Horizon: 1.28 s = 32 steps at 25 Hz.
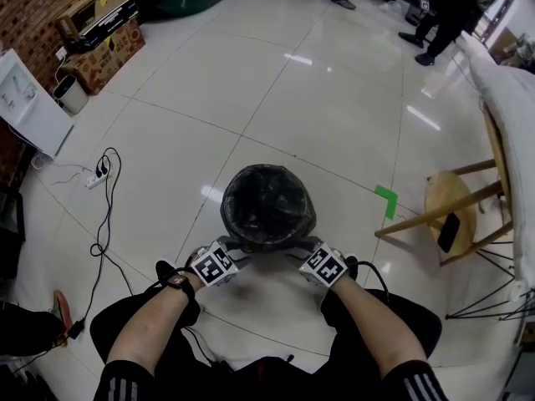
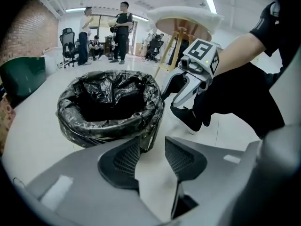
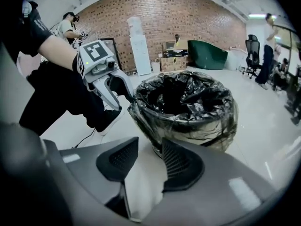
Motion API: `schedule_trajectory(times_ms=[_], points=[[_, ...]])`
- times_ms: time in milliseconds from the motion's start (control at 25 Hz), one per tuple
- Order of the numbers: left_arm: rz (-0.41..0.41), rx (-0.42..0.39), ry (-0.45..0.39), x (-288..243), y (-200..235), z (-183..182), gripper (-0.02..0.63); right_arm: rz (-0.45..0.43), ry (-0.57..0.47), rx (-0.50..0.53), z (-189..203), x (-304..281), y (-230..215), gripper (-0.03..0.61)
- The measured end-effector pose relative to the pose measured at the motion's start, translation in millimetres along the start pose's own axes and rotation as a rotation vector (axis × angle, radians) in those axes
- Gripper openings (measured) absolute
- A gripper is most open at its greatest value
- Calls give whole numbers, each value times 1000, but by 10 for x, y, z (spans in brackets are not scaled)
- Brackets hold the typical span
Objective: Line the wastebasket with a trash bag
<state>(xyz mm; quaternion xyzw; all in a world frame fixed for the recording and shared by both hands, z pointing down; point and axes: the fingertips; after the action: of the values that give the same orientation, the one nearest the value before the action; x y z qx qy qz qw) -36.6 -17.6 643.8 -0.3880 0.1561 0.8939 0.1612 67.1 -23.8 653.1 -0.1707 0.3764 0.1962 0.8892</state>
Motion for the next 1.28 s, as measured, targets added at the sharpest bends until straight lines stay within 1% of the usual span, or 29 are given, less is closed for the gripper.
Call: schedule_trajectory(times_ms=[80,160,240,320,360,400,480,600,680,720,800,880,1000,1080,1160,1200,1240,1280], points=[[16,-19,8,165,-5,-8,160,-27,24,6,21,190,23,175],[25,-29,18,364,51,2,160,-53,24,4,-24,410,41,183],[7,-22,3,574,185,-27,160,-48,-29,-11,-200,643,-24,183],[-58,-8,-40,779,447,-128,158,0,-120,-55,-491,858,-261,183],[-102,8,-68,869,615,-194,153,32,-167,-85,-650,942,-434,181],[-145,32,-95,939,781,-259,133,65,-208,-112,-798,1003,-624,178],[-204,92,-145,1009,1058,-372,130,119,-257,-152,-1030,1052,-984,166],[-235,189,-230,1031,1405,-540,119,147,-294,-211,-1294,981,-1396,148],[-247,246,-272,1031,1630,-628,107,137,-316,-270,-1440,869,-1617,128],[-255,262,-279,1017,1734,-649,101,124,-320,-303,-1489,793,-1705,123],[-277,263,-265,955,1922,-647,75,95,-303,-367,-1507,616,-1841,123],[-288,274,-248,855,2092,-622,64,65,-265,-439,-1426,439,-1959,123],[-222,347,-239,639,2215,-594,64,7,-237,-547,-1262,230,-2084,123],[-189,331,-194,484,2230,-561,64,-30,-228,-576,-1188,123,-2094,123],[-180,319,-172,375,2260,-533,66,-66,-223,-592,-1141,37,-2055,123],[-175,329,-174,337,2280,-528,66,-79,-221,-600,-1118,2,-2037,116],[-167,339,-177,305,2290,-526,64,-88,-217,-606,-1094,-27,-2025,87],[-158,340,-174,274,2288,-523,55,-92,-215,-612,-1075,-47,-2022,42]])
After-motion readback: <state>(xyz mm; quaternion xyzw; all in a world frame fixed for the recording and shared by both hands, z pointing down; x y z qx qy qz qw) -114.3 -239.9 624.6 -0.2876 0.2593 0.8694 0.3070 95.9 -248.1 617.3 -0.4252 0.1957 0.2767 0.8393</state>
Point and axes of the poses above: the fingertips, and each gripper's own axes: x backward along the fingers, y to its left, z out of its underside, and after that the axes turned 3 degrees about -y, right-handed
